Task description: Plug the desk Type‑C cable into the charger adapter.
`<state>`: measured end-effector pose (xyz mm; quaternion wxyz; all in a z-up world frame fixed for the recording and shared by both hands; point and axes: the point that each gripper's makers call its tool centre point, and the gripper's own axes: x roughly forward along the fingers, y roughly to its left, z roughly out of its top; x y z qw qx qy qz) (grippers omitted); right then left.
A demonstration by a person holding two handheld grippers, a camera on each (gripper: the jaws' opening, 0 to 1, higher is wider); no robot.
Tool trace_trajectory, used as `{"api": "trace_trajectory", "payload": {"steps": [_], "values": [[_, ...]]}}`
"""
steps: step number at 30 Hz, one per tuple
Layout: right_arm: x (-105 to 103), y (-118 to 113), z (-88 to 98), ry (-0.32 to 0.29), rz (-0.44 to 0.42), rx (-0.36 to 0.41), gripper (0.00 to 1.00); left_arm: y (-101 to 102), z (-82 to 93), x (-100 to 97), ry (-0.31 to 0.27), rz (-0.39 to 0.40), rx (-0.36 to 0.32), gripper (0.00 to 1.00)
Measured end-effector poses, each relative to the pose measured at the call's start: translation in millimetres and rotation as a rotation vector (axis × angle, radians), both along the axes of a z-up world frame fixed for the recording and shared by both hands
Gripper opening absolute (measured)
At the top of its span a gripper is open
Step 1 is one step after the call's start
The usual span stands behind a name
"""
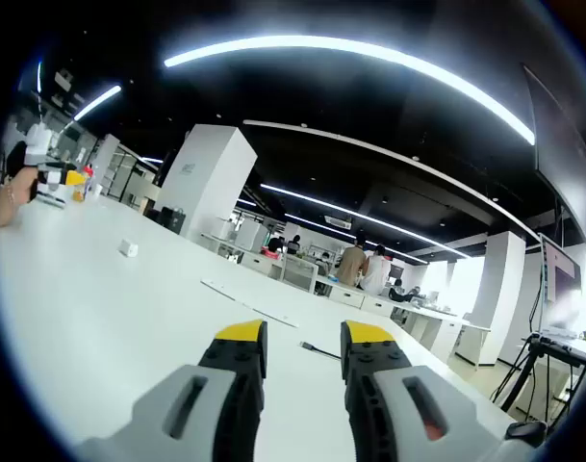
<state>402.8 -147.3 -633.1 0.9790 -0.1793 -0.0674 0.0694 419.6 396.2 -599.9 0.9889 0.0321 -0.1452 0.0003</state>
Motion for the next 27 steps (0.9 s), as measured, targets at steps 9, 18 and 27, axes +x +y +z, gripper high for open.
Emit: {"api": "trace_trajectory", "payload": {"steps": [9,18,27], "values": [[0.7,2.0,-1.3,0.008,0.004,-0.010,0.30,-1.9,-1.3,1.0,0.010,-0.009,0.001,0.81],[0.1,3.0,0.1,0.002,0.012,-0.008,0.30,-3.0,-3.3,2.9,0.022,-0.022,-0.008,0.81],[0.1,2.2,0.4,0.002,0.007,-0.019,0.30,-3.2,-3.9,4.0,0.027,-0.021,-0.005,0.81]]}}
